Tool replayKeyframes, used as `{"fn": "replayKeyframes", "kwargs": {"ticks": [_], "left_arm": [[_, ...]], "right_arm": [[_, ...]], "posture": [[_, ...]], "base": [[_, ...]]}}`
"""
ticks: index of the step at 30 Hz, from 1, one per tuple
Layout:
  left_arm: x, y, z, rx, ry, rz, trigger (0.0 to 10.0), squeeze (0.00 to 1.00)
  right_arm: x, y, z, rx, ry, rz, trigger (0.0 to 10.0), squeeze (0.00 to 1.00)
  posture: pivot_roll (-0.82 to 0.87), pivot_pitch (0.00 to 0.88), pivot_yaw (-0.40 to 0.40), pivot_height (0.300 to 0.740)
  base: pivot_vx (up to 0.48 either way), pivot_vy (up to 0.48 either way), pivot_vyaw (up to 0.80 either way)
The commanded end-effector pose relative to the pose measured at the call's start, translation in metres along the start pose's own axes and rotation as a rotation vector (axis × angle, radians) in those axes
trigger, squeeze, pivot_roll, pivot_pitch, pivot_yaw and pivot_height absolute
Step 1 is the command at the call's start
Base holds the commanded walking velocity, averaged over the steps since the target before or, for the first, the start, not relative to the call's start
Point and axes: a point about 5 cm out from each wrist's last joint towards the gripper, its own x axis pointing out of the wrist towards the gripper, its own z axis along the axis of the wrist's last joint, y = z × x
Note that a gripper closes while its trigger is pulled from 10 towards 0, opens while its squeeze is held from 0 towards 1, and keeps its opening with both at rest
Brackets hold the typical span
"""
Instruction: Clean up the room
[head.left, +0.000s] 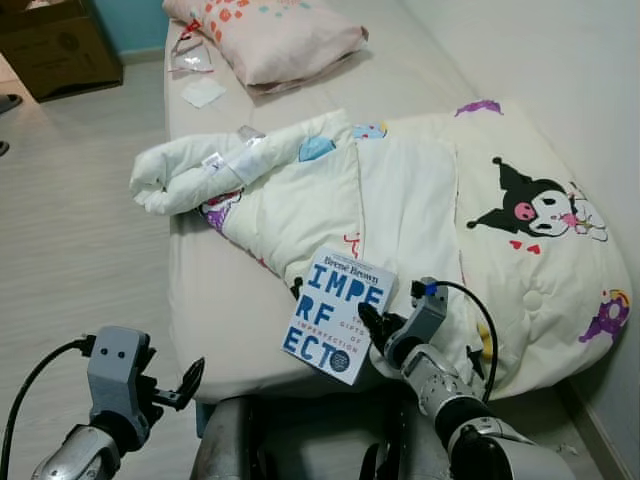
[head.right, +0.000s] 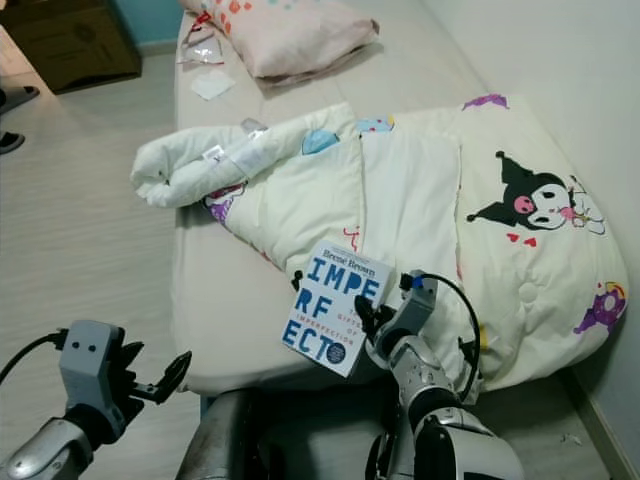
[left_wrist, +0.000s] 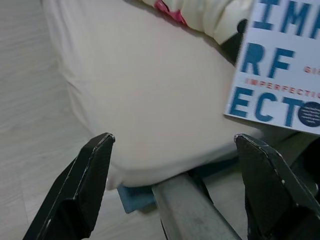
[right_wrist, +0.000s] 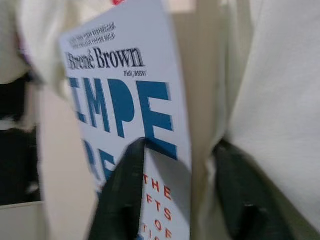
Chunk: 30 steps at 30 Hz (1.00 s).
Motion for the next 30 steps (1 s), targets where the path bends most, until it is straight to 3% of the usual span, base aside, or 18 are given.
{"fn": "replayKeyframes", "kwargs": {"ticks": [1, 8, 19, 24, 26, 28, 29, 30], "left_arm": [[-0.006, 0.003, -0.003, 0.002, 0.044, 0.009, 10.0, 0.00], [-0.006, 0.000, -0.003, -0.006, 0.054, 0.008, 10.0, 0.00], [0.000, -0.006, -0.002, -0.032, 0.056, 0.015, 10.0, 0.00], [0.009, -0.012, -0.001, -0.051, 0.041, 0.009, 10.0, 0.00], [0.013, -0.014, -0.001, -0.059, 0.034, 0.009, 10.0, 0.00], [0.013, -0.014, -0.001, -0.059, 0.034, 0.009, 10.0, 0.00], [0.015, -0.015, -0.001, -0.065, 0.029, 0.009, 10.0, 0.00], [0.015, -0.015, -0.001, -0.065, 0.029, 0.009, 10.0, 0.00]], "right_arm": [[0.001, 0.008, -0.010, 0.050, 0.016, 0.065, 0.0, 0.00], [0.004, 0.015, -0.005, 0.067, -0.004, 0.116, 0.0, 0.00], [0.006, 0.016, 0.014, 0.004, -0.060, 0.157, 0.0, 0.00], [0.004, 0.028, 0.065, 0.289, -0.335, 0.410, 0.0, 0.00], [-0.002, 0.038, 0.084, 0.324, -0.411, 0.577, 0.0, 0.00], [-0.002, 0.038, 0.084, 0.324, -0.411, 0.577, 0.0, 0.00], [-0.007, 0.043, 0.091, 0.322, -0.428, 0.660, 0.0, 0.00], [-0.007, 0.043, 0.091, 0.322, -0.428, 0.660, 0.0, 0.00]], "posture": [[0.25, 0.383, 0.031, 0.607], [0.24, 0.376, 0.024, 0.607], [0.22, 0.344, -0.001, 0.607], [0.20, 0.318, -0.021, 0.607], [0.19, 0.305, -0.028, 0.607], [0.19, 0.305, -0.028, 0.607], [0.18, 0.294, -0.035, 0.607], [0.18, 0.294, -0.035, 0.607]], "base": [[0.000, 0.000, 0.00], [0.000, 0.000, 0.00], [0.000, 0.000, 0.00], [0.000, 0.000, 0.00], [0.000, 0.000, 0.00], [0.000, 0.000, 0.00], [0.000, 0.000, 0.00], [0.000, 0.000, 0.00]]}}
